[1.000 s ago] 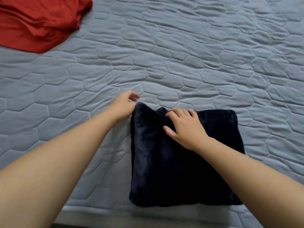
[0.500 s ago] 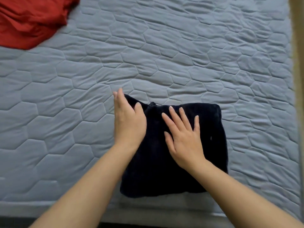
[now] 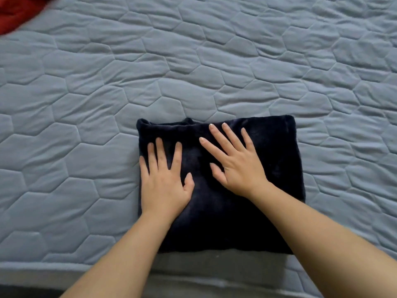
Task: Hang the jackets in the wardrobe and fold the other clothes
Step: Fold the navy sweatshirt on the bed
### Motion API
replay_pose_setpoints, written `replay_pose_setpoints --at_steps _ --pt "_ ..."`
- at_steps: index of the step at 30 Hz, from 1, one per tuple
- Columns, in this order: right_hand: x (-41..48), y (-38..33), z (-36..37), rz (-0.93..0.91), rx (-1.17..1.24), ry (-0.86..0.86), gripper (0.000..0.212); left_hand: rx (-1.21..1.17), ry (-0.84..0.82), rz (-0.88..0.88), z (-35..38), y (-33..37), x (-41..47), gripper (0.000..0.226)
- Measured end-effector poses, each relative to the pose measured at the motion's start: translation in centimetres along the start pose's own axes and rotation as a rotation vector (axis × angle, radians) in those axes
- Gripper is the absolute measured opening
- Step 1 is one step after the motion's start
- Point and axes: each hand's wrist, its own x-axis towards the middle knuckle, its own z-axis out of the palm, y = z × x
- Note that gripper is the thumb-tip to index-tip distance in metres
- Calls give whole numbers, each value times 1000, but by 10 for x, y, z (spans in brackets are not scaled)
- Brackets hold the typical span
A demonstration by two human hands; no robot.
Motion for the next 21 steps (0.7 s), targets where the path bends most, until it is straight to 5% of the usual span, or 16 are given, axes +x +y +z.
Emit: replay_pose_setpoints --at_steps 5,12,17,21 --pt "-3 11 8 148 17 21 64 -3 60 -3 11 0 4 77" --pt "-40 52 -16 638 4 -181 72 -71 94 -42 2 2 0 75" --pt "-50 -5 -49 518 46 76 69 -108 179 3 -25 0 -9 73" --pt "-66 -46 -31 338 52 -49 64 -25 175 164 -33 -3 13 73"
